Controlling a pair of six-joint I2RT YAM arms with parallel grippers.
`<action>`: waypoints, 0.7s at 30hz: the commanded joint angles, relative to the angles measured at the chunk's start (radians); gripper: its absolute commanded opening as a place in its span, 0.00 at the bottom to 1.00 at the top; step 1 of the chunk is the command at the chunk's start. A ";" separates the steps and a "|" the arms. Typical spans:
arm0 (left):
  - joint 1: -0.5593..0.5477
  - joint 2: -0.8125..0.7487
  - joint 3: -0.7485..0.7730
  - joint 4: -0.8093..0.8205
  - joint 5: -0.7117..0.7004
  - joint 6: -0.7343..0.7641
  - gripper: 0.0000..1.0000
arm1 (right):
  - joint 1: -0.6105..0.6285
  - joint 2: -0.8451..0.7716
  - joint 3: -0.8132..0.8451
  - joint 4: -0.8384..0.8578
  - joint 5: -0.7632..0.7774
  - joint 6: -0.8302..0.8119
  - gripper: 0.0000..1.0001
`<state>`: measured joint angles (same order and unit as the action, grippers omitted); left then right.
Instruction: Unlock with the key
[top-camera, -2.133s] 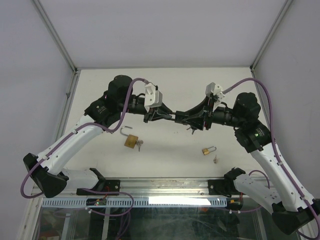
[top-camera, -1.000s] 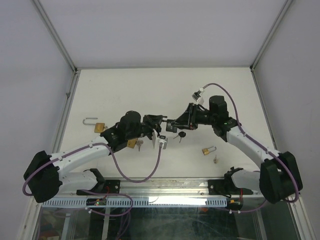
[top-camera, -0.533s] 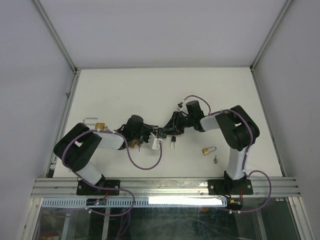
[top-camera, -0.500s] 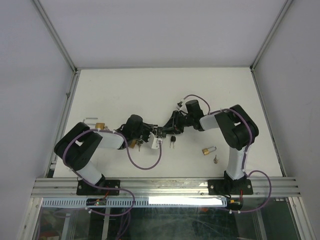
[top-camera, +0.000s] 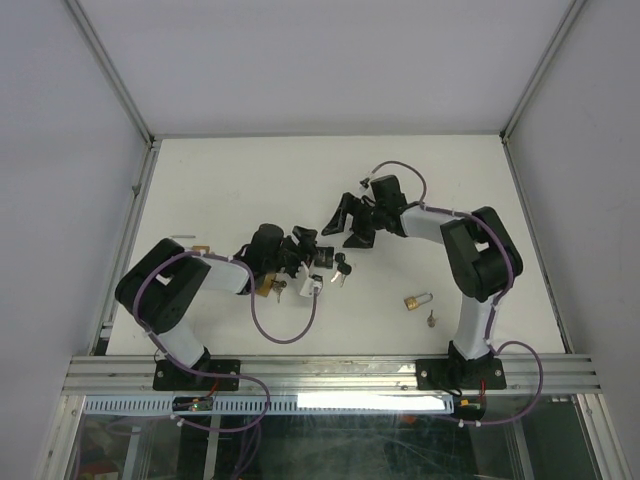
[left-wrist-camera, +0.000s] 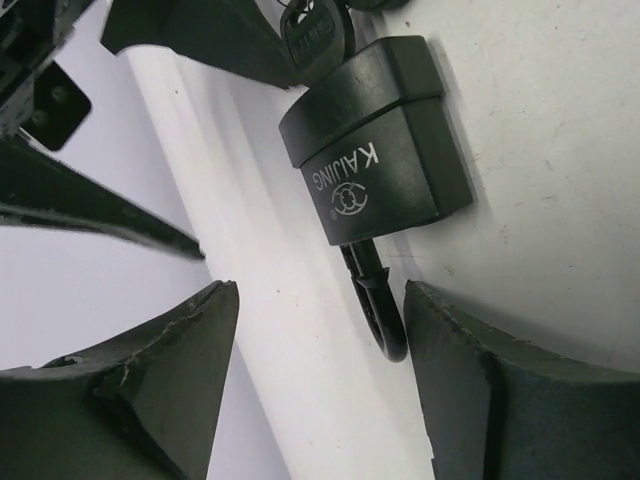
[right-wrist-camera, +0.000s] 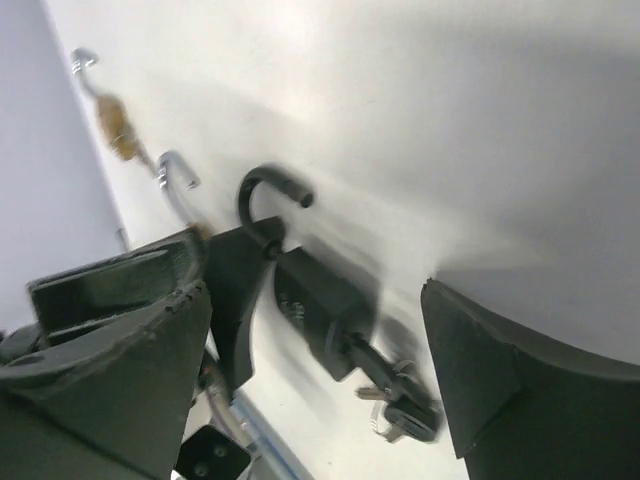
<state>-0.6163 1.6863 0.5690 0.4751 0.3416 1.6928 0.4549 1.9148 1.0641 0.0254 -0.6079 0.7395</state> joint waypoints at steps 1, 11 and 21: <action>-0.005 -0.025 -0.011 -0.128 0.034 -0.016 0.78 | -0.041 -0.076 0.122 -0.360 0.279 -0.207 0.89; 0.027 -0.375 -0.017 -0.329 0.039 -0.325 0.99 | -0.097 -0.413 0.182 -0.901 0.893 -0.328 1.00; 0.029 -0.440 0.209 -0.346 -0.251 -1.566 0.99 | -0.117 -0.771 -0.264 -0.893 0.865 0.122 0.92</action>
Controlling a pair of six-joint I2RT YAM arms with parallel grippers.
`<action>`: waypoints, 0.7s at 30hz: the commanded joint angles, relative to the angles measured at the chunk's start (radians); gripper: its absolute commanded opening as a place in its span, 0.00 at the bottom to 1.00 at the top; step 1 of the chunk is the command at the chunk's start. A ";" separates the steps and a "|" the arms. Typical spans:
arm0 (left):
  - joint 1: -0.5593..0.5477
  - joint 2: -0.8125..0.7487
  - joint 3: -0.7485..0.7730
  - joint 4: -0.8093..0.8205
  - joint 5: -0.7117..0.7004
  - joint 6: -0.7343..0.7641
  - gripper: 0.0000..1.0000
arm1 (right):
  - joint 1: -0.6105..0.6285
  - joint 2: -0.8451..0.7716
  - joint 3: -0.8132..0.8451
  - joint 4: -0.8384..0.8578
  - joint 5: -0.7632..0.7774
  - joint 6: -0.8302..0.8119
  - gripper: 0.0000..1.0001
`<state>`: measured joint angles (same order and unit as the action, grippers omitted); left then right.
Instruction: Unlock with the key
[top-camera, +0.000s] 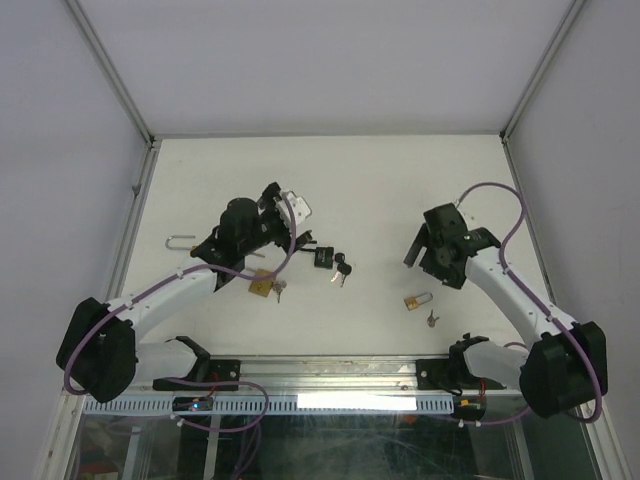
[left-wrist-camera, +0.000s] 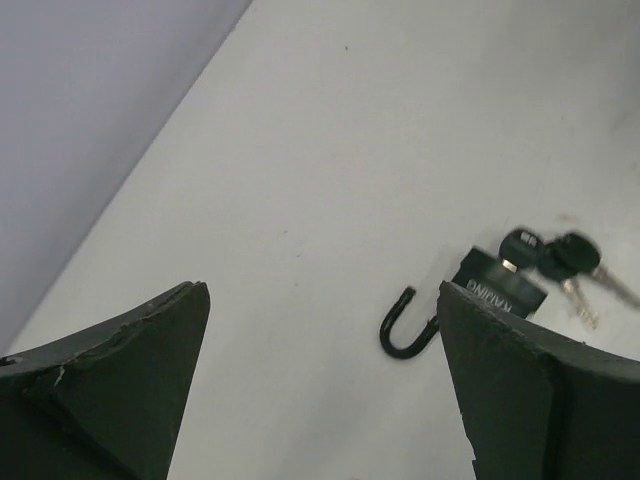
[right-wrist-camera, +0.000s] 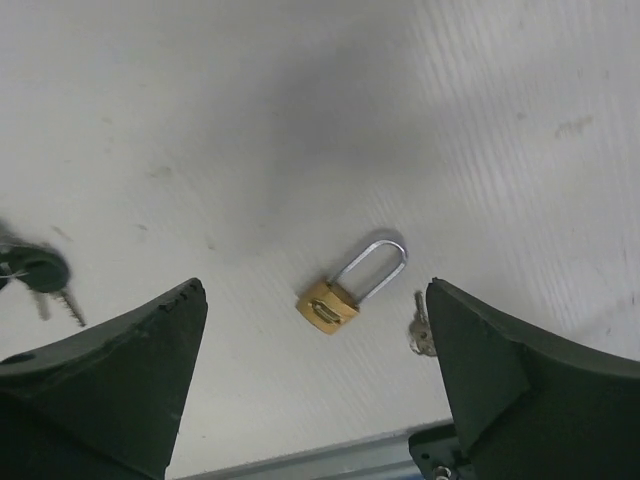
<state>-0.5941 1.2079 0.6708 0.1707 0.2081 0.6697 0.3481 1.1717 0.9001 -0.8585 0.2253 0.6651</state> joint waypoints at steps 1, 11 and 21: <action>0.005 0.027 0.088 -0.012 -0.097 -0.589 0.99 | -0.016 -0.015 -0.114 -0.025 0.036 0.251 0.89; 0.005 -0.063 -0.029 0.131 -0.027 -0.629 0.99 | 0.084 0.127 -0.145 -0.037 -0.074 0.568 0.84; 0.006 -0.055 -0.018 0.152 -0.064 -0.575 0.99 | 0.131 0.162 -0.217 0.020 -0.093 0.605 0.64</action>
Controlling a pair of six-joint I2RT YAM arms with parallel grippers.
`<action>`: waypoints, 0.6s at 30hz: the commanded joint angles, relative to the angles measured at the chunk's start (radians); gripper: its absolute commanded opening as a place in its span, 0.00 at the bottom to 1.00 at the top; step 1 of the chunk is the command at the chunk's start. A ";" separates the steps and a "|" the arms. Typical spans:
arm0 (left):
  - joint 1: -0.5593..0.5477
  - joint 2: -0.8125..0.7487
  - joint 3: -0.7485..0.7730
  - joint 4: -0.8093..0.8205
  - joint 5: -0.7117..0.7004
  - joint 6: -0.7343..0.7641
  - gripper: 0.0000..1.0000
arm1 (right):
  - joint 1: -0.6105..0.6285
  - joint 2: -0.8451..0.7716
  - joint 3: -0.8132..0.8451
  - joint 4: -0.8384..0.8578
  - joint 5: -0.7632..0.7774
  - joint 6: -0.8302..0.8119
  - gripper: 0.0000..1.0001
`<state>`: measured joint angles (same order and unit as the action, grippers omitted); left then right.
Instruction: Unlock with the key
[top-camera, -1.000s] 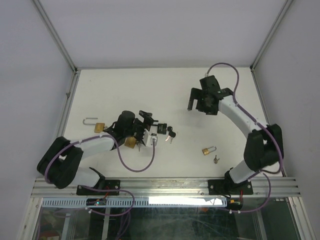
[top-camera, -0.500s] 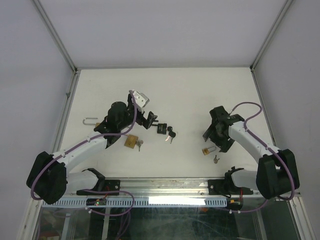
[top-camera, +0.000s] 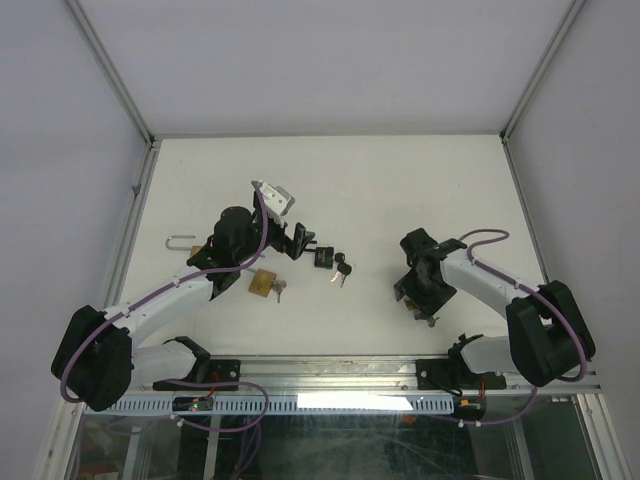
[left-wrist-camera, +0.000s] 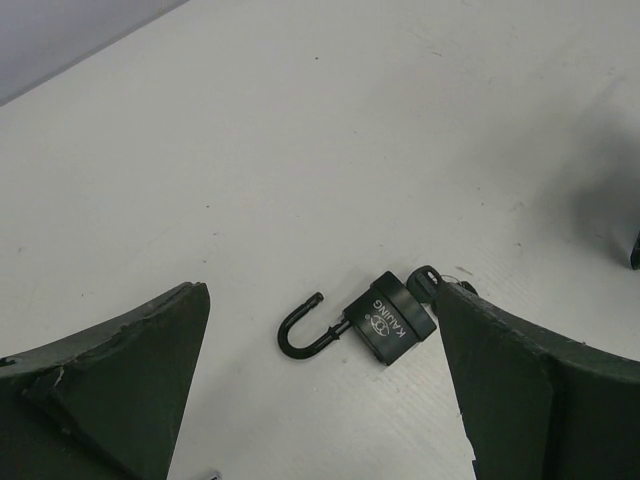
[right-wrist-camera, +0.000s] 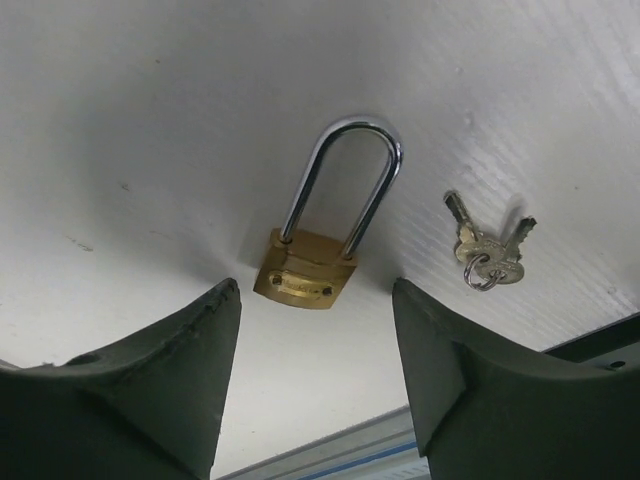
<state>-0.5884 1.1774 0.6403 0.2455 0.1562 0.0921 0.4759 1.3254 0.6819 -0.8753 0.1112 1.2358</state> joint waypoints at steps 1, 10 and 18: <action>0.000 -0.021 0.015 0.075 -0.013 0.003 0.99 | 0.003 0.027 0.010 0.035 0.029 0.020 0.63; -0.001 -0.013 0.041 0.061 -0.024 0.018 0.99 | 0.004 0.104 0.028 0.056 0.062 -0.096 0.33; -0.001 0.001 0.061 0.054 -0.018 0.017 0.99 | 0.001 0.104 0.034 0.021 0.082 -0.174 0.53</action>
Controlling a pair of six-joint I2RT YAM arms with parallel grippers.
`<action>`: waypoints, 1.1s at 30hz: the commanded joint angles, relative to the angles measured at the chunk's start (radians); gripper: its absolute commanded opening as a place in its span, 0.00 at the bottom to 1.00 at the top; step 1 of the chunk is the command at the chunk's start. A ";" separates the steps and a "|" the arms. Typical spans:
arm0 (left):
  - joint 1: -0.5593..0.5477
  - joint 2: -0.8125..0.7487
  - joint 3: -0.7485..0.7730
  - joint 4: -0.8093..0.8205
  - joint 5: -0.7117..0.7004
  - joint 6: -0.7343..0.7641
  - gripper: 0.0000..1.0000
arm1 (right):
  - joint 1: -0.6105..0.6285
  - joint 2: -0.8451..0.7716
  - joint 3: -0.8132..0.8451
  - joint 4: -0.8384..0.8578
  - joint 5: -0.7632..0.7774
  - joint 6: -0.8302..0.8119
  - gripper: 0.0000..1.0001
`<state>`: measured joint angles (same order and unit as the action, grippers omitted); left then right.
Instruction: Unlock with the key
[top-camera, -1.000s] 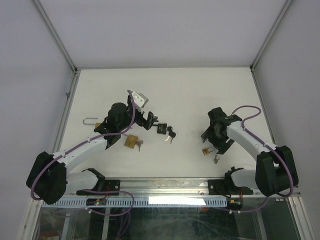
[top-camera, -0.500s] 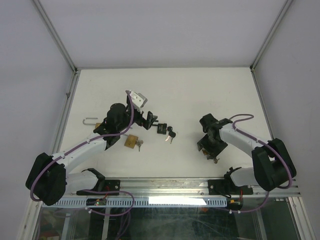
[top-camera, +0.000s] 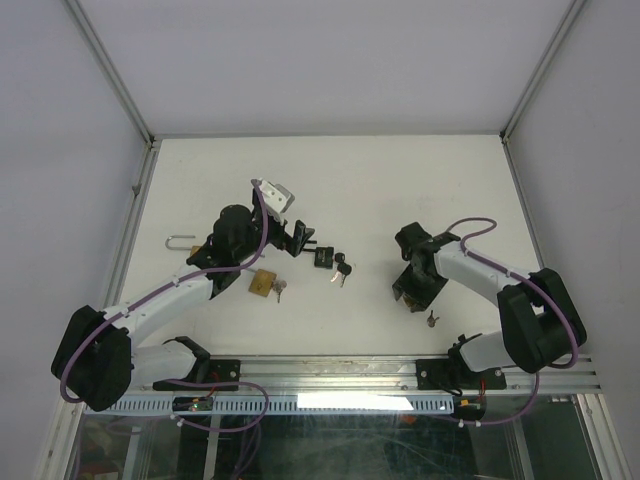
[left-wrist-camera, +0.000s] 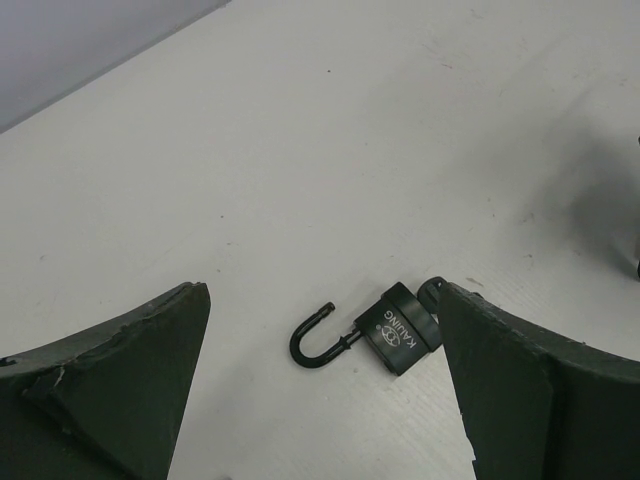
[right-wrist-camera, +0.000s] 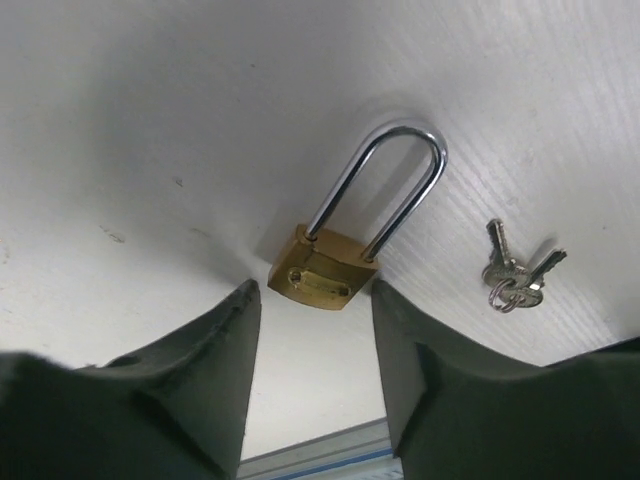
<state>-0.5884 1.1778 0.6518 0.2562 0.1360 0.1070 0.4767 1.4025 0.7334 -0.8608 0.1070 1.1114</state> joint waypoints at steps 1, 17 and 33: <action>-0.001 0.000 0.051 0.044 0.007 -0.001 0.99 | -0.001 0.032 -0.012 -0.003 0.098 -0.057 0.56; 0.000 0.000 0.065 0.026 0.002 -0.005 0.99 | -0.056 0.047 -0.018 0.075 0.090 -0.126 0.26; 0.025 -0.019 0.035 0.007 0.381 0.198 0.98 | -0.025 -0.156 -0.024 0.354 -0.410 -0.734 0.00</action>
<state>-0.5850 1.1782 0.6838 0.2520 0.2893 0.1535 0.4438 1.3231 0.7044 -0.6170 -0.0925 0.5980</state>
